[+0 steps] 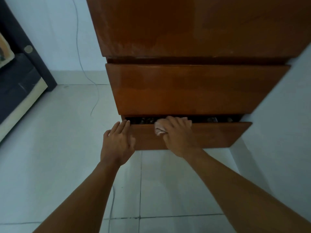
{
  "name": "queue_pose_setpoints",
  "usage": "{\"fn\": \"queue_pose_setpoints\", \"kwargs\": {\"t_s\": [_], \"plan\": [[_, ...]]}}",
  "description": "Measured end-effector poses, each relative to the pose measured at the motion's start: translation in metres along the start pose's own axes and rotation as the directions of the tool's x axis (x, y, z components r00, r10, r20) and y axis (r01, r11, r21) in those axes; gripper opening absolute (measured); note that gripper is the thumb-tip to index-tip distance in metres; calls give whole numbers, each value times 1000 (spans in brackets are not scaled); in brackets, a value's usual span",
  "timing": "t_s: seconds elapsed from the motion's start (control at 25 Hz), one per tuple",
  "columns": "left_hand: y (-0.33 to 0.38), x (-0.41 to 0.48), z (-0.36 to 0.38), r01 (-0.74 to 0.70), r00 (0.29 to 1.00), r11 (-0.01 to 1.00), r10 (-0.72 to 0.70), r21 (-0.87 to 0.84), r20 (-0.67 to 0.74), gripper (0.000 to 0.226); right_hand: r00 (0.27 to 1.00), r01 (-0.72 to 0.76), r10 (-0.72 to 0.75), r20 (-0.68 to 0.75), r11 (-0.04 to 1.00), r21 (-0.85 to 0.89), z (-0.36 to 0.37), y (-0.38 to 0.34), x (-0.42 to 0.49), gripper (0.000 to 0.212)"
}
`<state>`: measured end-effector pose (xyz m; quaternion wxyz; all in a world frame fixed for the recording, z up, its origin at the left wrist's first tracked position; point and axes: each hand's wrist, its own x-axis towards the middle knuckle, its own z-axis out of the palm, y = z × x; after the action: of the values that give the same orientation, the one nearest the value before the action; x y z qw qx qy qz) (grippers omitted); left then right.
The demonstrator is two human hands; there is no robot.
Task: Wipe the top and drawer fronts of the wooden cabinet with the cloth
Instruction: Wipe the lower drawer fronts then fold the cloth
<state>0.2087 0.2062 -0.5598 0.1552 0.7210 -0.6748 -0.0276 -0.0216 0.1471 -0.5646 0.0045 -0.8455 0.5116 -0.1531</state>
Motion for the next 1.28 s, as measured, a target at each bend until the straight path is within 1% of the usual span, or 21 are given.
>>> {"fn": "queue_pose_setpoints", "kwargs": {"t_s": [0.12, 0.16, 0.24, 0.28, 0.36, 0.44, 0.52, 0.6, 0.64, 0.68, 0.76, 0.8, 0.84, 0.88, 0.92, 1.0, 1.04, 1.12, 1.2, 1.24, 1.28], "plan": [[7, 1, 8, 11, 1000, 1000, -11, -26, 0, 74, 984, -172, 167, -57, 980, -99, -21, 92, -38, 50], [7, 0, 9, 14, 1000, 1000, -14, -18, 2, 77, 973, -228, 221, -71, 967, -110, -28, 121, -49, 55], [8, 1, 9, 23, 1000, 1000, -23, -6, 11, 80, 949, -300, 280, -144, 944, -141, -37, 166, -62, 66], [8, 1, 9, 27, 999, 1000, -27, -4, 19, 82, 933, -330, 303, -193, 936, -123, -39, 180, -66, 64], [7, 0, 9, 25, 999, 1000, -25, -1, 28, 84, 901, -381, 358, -244, 923, -51, -39, 186, -68, 54], [5, -2, 7, 17, 999, 1000, -17, -10, 47, 87, 874, -404, 398, -278, 914, 38, -37, 177, -66, 49], [3, -4, 3, 11, 997, 999, -8, -36, 78, 90, 837, -422, 447, -317, 894, 146, -39, 161, -67, 47], [0, -2, 0, 8, 996, 997, -1, -81, 86, 88, 784, -407, 484, -389, 874, 266, -40, 134, -70, 40], [-2, -3, -1, 6, 996, 995, 2, -96, 88, 86, 778, -370, 483, -401, 869, 327, -38, 110, -72, 35], [-3, -4, 0, -3, 996, 995, 12, -98, 87, 83, 793, -317, 469, -389, 862, 395, -34, 81, -71, 33], [-8, -7, 4, -47, 996, 997, 52, -61, 77, 78, 845, -180, 388, -369, 855, 487, -15, 11, -61, 36], [-12, -8, 6, -79, 994, 996, 81, -30, 70, 77, 865, -94, 300, -402, 884, 457, 1, -20, -53, 35], [-16, -9, 9, -112, 992, 994, 111, 4, 56, 76, 876, -16, 200, -439, 921, 389, 23, -46, -46, 35], [-21, -10, 12, -140, 990, 989, 139, 37, 37, 75, 893, 47, 90, -440, 955, 292, 49, -66, -40, 38], [-24, -11, 17, -162, 987, 985, 162, 62, 16, 74, 910, 67, 24, -415, 977, 204, 77, -77, -35, 46], [-27, -13, 29, -185, 981, 980, 188, 70, -43, 72, 928, -25, 84, -363, 986, 164, 113, -86, -27, 60], [-26, -13, 36, -180, 980, 982, 184, 59, -73, 71, 931, -56, 105, -349, 987, 148, 123, -87, -25, 61], [-23, -15, 48, -152, 978, 987, 157, 45, -135, 71, 931, -25, 62, -358, 994, 108, 138, -76, -27, 57], [-15, -17, 59, -127, 974, 991, 134, 50, -183, 74, 910, 5, 40, -412, 994, 106, 141, -45, -28, 52], [-12, -18, 63, -115, 972, 992, 125, 59, -201, 75, 880, -8, 71, -469, 991, 135, 140, -25, -29, 45], [-10, -18, 66, -104, 969, 992, 116, 69, -218, 76, 838, -54, 142, -526, 982, 179, 136, -4, -30, 36]]}}
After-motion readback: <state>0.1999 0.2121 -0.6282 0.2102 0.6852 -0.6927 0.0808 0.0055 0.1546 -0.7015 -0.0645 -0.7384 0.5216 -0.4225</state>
